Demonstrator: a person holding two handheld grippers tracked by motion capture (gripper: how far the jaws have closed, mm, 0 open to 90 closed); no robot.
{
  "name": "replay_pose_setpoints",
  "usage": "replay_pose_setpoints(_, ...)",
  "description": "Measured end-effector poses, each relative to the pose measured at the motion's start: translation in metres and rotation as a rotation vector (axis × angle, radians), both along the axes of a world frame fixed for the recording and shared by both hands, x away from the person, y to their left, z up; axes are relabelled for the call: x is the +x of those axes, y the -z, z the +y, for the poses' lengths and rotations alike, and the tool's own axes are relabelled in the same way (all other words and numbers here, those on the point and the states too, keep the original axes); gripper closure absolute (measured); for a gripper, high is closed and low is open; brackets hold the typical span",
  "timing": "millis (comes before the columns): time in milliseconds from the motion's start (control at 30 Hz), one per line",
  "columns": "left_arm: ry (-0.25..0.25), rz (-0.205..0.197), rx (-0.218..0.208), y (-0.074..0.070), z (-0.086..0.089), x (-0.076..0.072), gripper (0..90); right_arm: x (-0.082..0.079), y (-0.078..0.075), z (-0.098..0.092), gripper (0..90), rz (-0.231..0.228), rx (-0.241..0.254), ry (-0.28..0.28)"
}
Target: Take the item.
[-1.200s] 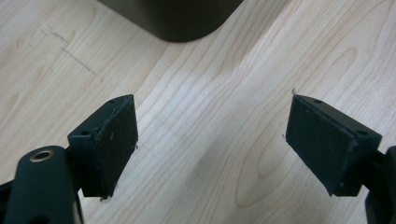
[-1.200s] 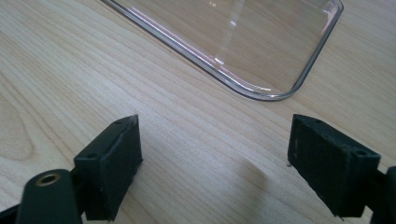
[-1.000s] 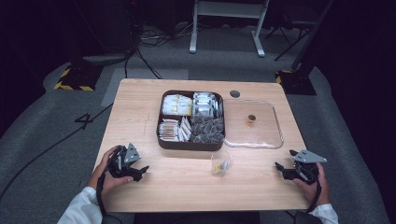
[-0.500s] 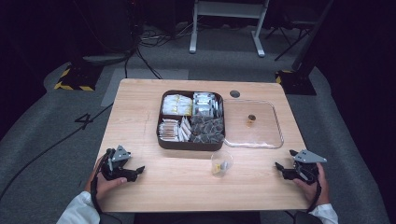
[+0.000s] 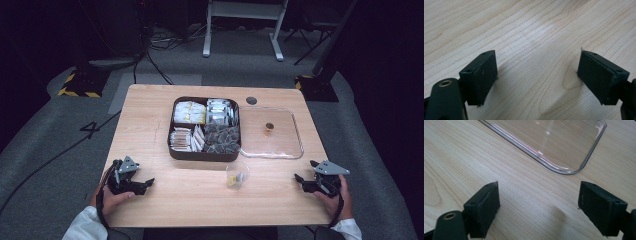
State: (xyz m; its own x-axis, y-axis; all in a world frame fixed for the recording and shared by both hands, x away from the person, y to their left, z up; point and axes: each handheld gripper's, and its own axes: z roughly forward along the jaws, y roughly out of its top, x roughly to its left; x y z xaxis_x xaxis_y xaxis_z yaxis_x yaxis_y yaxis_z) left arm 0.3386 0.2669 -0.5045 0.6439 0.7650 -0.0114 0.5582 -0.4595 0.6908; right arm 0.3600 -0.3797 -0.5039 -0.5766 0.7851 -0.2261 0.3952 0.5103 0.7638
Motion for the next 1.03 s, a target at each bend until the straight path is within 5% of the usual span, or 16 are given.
replay_pose_setpoints(1033, 0.004, -0.004, -0.003, 0.0004, -0.0002, 0.0020, 16.2, 0.0004, -0.0001, -0.0004, 17.8, 0.006, 0.005, -0.008)
